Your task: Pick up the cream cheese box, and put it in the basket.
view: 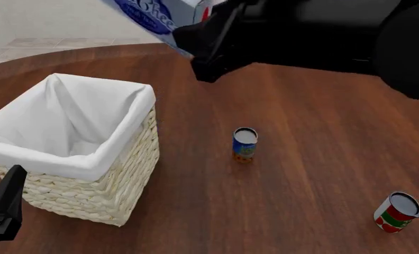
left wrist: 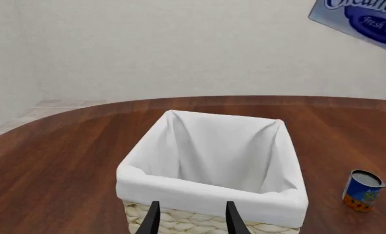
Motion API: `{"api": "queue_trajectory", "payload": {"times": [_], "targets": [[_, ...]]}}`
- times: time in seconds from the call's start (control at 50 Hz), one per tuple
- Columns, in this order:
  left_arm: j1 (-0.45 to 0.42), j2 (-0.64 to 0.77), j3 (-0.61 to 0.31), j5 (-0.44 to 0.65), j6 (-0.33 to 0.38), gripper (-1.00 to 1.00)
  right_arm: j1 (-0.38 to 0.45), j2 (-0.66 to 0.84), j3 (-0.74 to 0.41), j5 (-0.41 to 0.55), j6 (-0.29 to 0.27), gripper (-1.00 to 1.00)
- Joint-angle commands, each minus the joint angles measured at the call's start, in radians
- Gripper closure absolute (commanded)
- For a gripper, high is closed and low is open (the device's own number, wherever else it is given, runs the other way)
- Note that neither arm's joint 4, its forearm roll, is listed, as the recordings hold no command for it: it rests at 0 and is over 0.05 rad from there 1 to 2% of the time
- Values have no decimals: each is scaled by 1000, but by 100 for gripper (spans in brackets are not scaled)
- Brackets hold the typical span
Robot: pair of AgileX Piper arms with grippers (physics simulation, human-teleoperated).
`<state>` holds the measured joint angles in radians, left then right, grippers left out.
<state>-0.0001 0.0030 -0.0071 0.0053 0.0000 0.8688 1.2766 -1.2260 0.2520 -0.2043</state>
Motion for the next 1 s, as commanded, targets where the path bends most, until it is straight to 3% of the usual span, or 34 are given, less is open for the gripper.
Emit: {"api": "queue_trajectory", "payload": {"times": [0.02,0.12,0.28,0.32,0.58,0.66,0.72,0.8,0.82,0.88,0.94,0.96,1.0], "targets": [[0,0,0,0,0,-100,104,62,-162,100,63,100],[0,0,0,0,0,-100,156,134,-225,128,139,100],[0,0,0,0,0,-100,194,210,-262,114,199,100],[0,0,0,0,0,-100,209,220,-269,109,240,100],[0,0,0,0,0,-100,242,283,-355,189,230,100],[0,0,0,0,0,-100,249,306,-419,281,214,100],[0,0,0,0,0,-100,237,350,-504,394,164,100],[0,0,0,0,0,-100,252,411,-645,553,205,100],[0,0,0,0,0,-100,252,411,-645,553,205,100],[0,0,0,0,0,-100,252,487,-837,716,196,100],[0,0,0,0,0,-100,294,574,-1081,919,237,100],[0,0,0,0,0,-100,311,587,-1106,967,227,100],[0,0,0,0,0,-100,297,566,-1046,968,204,100]]}}
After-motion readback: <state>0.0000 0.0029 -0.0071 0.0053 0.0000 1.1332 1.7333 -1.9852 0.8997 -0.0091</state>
